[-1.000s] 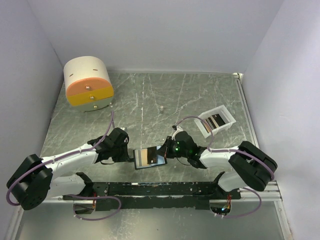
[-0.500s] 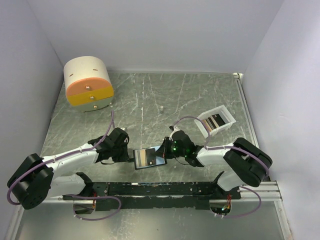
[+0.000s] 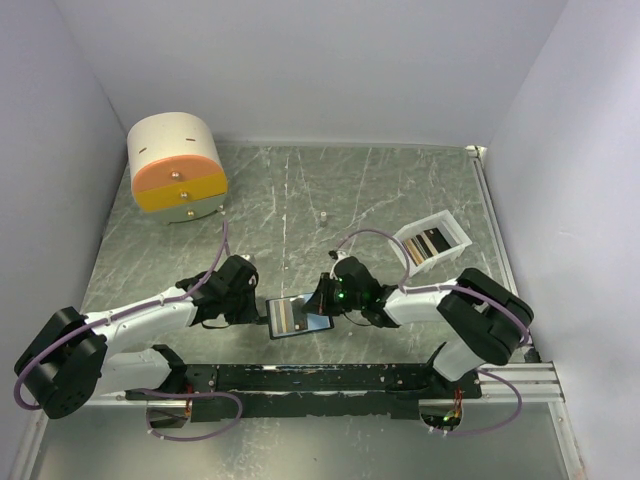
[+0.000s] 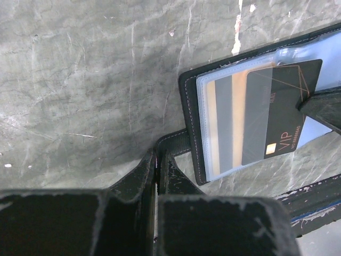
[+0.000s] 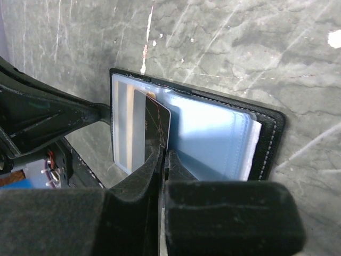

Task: Put the credit cards into the card holder
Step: Insert the credit card into the card holder.

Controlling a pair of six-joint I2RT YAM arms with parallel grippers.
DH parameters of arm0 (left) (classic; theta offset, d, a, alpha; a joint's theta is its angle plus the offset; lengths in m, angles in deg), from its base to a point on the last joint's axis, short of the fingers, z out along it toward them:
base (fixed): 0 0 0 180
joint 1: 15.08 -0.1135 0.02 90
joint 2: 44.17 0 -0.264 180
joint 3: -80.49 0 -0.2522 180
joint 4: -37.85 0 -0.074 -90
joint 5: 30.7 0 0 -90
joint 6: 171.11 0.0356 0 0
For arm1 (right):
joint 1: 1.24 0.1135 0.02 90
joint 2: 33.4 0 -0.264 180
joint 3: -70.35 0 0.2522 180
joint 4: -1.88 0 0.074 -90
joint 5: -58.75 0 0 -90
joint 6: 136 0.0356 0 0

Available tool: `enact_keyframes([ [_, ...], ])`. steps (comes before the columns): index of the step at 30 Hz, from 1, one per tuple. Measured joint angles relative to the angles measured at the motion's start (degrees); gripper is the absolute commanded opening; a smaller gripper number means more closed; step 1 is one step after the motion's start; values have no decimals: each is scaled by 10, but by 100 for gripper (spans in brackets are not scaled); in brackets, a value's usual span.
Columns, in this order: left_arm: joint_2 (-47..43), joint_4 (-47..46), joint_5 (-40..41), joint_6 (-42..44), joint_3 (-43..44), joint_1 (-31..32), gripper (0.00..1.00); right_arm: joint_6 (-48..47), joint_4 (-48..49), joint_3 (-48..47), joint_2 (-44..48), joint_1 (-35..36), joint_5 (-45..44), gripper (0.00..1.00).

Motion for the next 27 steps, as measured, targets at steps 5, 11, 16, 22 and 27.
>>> enact_keyframes([
  [5,3,-1,0,0,0,0,7,-8,-15,-24,-18,11,1,16],
  [11,3,-1,0,0,0,0,7,-21,-56,-47,-17,20,-9,32],
  [16,3,-1,0,0,0,0,7,-28,-83,-51,3,22,-18,38],
  [22,5,-2,0,0,0,0,7,-30,-109,-61,9,27,-28,38],
  [27,5,-2,0,0,0,0,7,-35,-124,-67,13,31,-35,38],
])
